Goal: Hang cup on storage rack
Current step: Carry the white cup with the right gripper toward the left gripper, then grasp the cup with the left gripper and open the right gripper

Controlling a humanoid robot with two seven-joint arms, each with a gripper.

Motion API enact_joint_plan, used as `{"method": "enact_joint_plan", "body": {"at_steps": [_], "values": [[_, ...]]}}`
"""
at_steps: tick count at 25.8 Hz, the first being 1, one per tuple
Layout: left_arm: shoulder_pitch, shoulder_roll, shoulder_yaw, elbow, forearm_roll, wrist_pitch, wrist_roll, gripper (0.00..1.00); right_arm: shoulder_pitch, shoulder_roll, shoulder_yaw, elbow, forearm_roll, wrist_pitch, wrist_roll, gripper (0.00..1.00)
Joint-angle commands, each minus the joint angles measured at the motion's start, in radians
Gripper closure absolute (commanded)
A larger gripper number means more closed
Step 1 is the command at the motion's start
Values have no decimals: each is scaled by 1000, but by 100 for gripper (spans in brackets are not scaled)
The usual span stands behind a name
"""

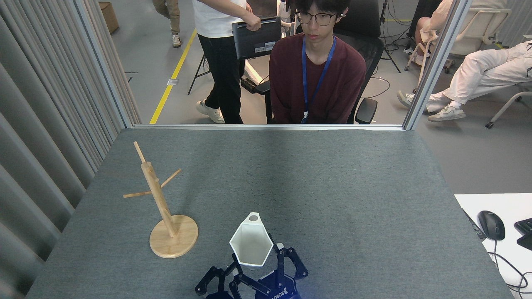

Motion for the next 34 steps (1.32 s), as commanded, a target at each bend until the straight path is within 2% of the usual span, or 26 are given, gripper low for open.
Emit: {"method": "enact_joint_plan", "body": {"at_steps": [1,8,19,20,22,25,26,27,28,29,34], "values": [[-2,1,2,2,0,-1,1,0,31,-9,7,-24,3,1,-10,44],[-10,4,2,8,3,-1,1,0,84,-29,30,-46,3,2,-22,44],[-20,1,5,-7,9,-1,4,0,89,-37,97,-18,20,47,-36,44],[-20,4,5,-9,9,-1,3,5,95,-37,97,-18,20,47,-36,44],[-20,8,3,-21,9,-2,3,36,98,-37,96,-18,20,50,-36,43],[-19,8,3,-26,7,-1,3,73,100,-38,96,-20,20,51,-38,43],[-20,8,3,-26,7,-1,3,76,100,-38,94,-20,20,51,-38,41],[-19,8,3,-26,7,-1,3,77,100,-37,93,-21,20,53,-42,30],[-20,10,3,-26,7,-1,3,78,100,-37,91,-23,19,56,-51,9],[-20,10,3,-26,7,-1,3,78,100,-37,93,-27,19,59,-64,1],[-20,8,3,-21,7,2,3,78,98,-35,123,-101,14,45,-88,1]]}}
